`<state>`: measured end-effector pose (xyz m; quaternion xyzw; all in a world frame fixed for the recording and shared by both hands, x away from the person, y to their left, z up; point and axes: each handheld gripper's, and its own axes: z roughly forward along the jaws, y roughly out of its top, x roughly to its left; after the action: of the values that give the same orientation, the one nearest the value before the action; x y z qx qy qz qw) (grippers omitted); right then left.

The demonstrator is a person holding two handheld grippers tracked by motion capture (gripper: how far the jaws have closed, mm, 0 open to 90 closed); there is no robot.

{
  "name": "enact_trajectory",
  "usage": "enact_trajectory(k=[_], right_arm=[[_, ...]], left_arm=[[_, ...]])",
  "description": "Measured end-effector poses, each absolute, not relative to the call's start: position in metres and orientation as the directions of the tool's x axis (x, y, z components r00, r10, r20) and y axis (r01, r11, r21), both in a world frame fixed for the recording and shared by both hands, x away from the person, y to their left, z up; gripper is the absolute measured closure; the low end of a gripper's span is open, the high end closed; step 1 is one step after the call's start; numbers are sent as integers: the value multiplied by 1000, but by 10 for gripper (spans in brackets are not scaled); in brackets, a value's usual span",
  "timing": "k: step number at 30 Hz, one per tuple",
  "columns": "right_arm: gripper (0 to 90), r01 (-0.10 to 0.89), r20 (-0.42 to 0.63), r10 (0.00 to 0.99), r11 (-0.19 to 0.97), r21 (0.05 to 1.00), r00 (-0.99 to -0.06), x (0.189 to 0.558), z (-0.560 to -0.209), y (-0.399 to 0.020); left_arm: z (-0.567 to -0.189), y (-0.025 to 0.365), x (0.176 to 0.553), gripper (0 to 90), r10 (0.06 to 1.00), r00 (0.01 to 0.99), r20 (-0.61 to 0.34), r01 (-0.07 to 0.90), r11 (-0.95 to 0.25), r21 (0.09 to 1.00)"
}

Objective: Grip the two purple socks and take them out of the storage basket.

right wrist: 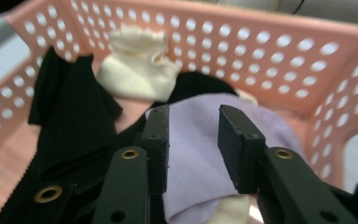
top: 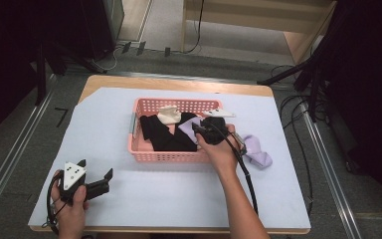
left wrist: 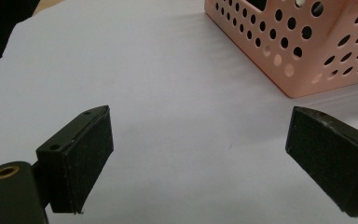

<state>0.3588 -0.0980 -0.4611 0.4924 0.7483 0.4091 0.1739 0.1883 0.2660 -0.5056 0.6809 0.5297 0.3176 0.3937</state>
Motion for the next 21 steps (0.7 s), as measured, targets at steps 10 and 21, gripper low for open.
enact_trajectory(k=[10,21], right_arm=[[608,728,110,889,287,623,-445,371,-467,-79],[879,771,71,891,347,534,-449,374,-471,-73]], left_arm=[[-506,266,188,82,972,236,16,470,-129,873],[-506,266,188,83,972,234,11,469,-123,874]])
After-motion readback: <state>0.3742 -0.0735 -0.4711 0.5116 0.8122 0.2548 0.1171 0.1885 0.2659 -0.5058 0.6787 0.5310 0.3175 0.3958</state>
